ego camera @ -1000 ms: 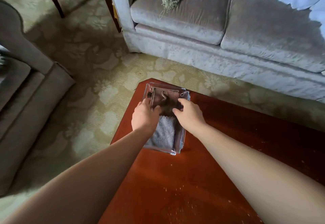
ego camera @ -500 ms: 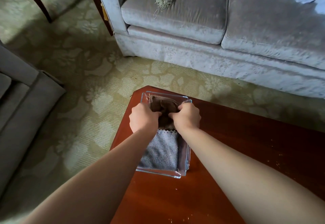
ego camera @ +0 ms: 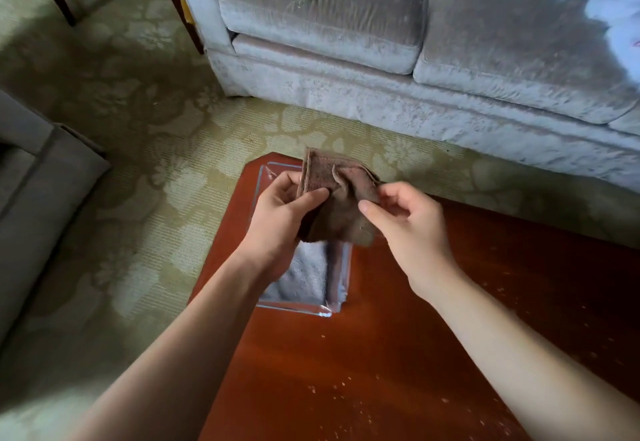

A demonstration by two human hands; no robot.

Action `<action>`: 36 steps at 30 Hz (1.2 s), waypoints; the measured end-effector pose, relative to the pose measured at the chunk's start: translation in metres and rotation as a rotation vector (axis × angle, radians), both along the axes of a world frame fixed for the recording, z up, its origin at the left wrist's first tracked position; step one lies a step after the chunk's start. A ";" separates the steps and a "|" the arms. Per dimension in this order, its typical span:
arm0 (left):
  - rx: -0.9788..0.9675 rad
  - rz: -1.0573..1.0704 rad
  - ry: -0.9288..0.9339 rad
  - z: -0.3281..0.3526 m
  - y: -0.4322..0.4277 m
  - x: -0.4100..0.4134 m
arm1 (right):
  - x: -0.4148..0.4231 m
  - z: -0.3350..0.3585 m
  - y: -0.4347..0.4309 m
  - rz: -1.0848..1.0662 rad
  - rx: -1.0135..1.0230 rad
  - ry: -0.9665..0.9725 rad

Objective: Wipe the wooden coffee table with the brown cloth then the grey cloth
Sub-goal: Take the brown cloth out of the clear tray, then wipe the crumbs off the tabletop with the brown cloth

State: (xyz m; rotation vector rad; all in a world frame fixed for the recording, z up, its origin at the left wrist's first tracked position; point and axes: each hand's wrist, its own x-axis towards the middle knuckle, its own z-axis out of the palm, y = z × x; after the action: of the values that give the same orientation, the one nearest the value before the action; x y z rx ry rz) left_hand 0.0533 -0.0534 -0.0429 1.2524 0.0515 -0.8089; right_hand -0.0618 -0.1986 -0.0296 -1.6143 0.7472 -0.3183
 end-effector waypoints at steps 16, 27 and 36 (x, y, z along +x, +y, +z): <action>0.191 -0.523 -0.226 0.015 -0.208 -0.371 | -0.413 0.013 -0.163 -0.293 -0.167 0.253; 0.353 -0.631 -0.471 -0.052 -0.445 -0.663 | -0.723 -0.034 -0.408 -0.341 -0.451 0.647; 0.628 -0.737 -1.091 -0.095 -0.454 -0.669 | -0.750 -0.091 -0.419 0.191 -0.875 0.656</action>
State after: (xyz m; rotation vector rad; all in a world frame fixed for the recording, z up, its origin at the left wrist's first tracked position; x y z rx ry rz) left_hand -0.6157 -0.5078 -0.1377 2.2259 -1.1701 -0.6220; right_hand -0.8121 -0.6174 -0.1211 -2.6662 1.0010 0.0631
